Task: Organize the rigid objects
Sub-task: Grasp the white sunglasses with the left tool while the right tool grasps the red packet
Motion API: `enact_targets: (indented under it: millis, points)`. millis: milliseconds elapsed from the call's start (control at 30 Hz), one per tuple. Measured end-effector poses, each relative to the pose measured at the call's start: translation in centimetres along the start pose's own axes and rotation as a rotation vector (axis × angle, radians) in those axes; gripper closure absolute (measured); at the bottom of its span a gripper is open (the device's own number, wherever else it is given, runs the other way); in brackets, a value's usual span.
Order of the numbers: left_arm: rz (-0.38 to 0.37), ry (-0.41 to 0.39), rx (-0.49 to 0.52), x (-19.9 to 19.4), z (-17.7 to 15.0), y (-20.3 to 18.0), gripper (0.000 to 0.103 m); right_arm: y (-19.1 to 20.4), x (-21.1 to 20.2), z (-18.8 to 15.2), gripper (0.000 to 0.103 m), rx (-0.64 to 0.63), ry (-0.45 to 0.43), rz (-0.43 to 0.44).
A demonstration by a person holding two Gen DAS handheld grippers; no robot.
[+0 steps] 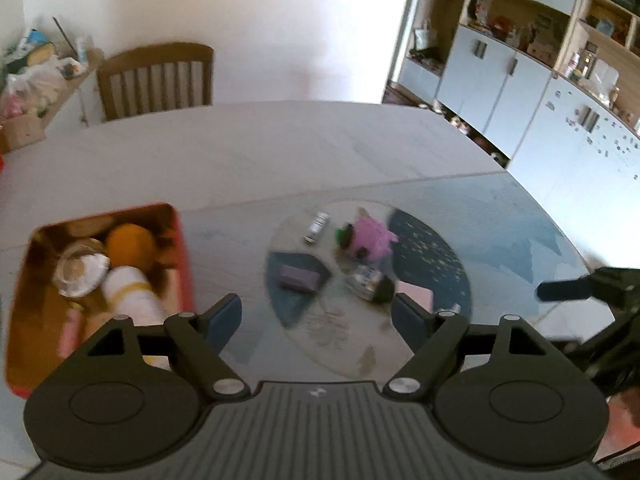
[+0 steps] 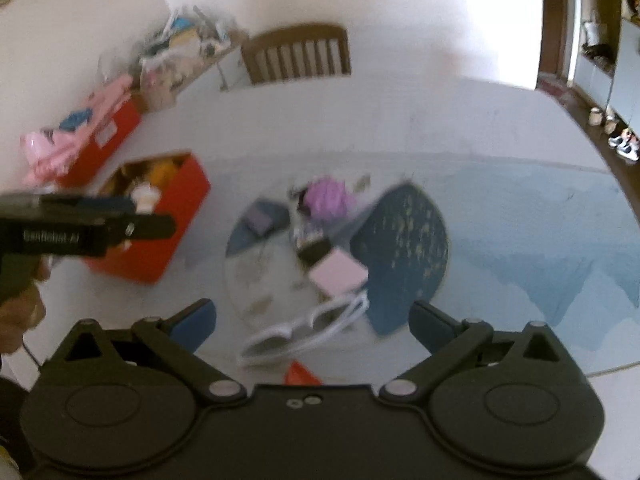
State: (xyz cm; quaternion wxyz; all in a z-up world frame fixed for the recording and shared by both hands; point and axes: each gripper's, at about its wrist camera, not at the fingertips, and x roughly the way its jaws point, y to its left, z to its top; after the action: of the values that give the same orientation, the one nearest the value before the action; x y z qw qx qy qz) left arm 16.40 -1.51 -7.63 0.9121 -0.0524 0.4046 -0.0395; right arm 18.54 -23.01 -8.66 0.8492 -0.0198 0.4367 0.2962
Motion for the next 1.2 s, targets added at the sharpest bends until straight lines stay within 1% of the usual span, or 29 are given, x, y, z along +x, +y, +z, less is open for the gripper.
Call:
enact_targets:
  millis: [100,267,300,333,400,467,633,667,767,933,1033,1100,1133,1167,1200]
  points:
    - [-0.016,0.035,0.007,1.4,-0.7,-1.3,0.021,-0.1,1.0,-1.3,0.001,-0.027,0.053,0.015]
    - [-0.073,0.115,0.016,4.0,-1.9,-3.2,0.021,0.2,2.6,-3.0,0.005,-0.081,0.119,0.038]
    - [-0.075,0.128,0.020,4.5,-2.1,-3.6,0.021,0.2,2.9,-3.2,0.006,-0.090,0.129,0.041]
    - [-0.074,0.138,0.024,4.8,-2.4,-3.9,0.021,0.2,3.2,-3.4,0.010,-0.100,0.138,0.050]
    - [-0.080,0.152,0.034,5.4,-2.7,-4.4,0.021,0.3,3.8,-3.6,0.014,-0.119,0.151,0.049]
    - [-0.079,0.164,0.042,5.9,-2.9,-4.8,0.021,0.5,4.3,-3.9,0.016,-0.140,0.163,0.062]
    - [-0.063,0.174,0.090,7.1,-3.5,-6.0,0.021,1.3,5.3,-4.5,0.026,-0.181,0.188,0.081]
    - [-0.060,0.178,0.100,7.4,-3.6,-6.2,0.021,1.5,5.4,-4.6,0.026,-0.196,0.188,0.081]
    - [-0.047,0.184,0.131,8.2,-3.9,-6.7,0.021,2.2,5.6,-4.7,0.035,-0.246,0.175,0.078]
    - [-0.034,0.187,0.175,9.3,-4.1,-7.5,0.021,2.3,5.4,-4.8,0.058,-0.305,0.160,0.062]
    - [-0.034,0.190,0.191,9.7,-4.1,-7.9,0.022,1.9,5.2,-4.8,0.066,-0.318,0.155,0.047]
    - [-0.031,0.188,0.201,10.0,-4.0,-8.2,0.025,1.6,5.1,-4.8,0.071,-0.315,0.153,0.045]
    - [-0.030,0.188,0.204,10.2,-4.0,-8.4,0.028,1.4,5.0,-4.8,0.075,-0.314,0.152,0.043]
    - [-0.027,0.189,0.207,10.3,-4.0,-8.5,0.033,1.2,4.9,-4.8,0.075,-0.311,0.152,0.041]
    - [-0.025,0.190,0.211,10.5,-4.0,-8.6,0.035,0.9,4.8,-4.8,0.076,-0.305,0.153,0.040]
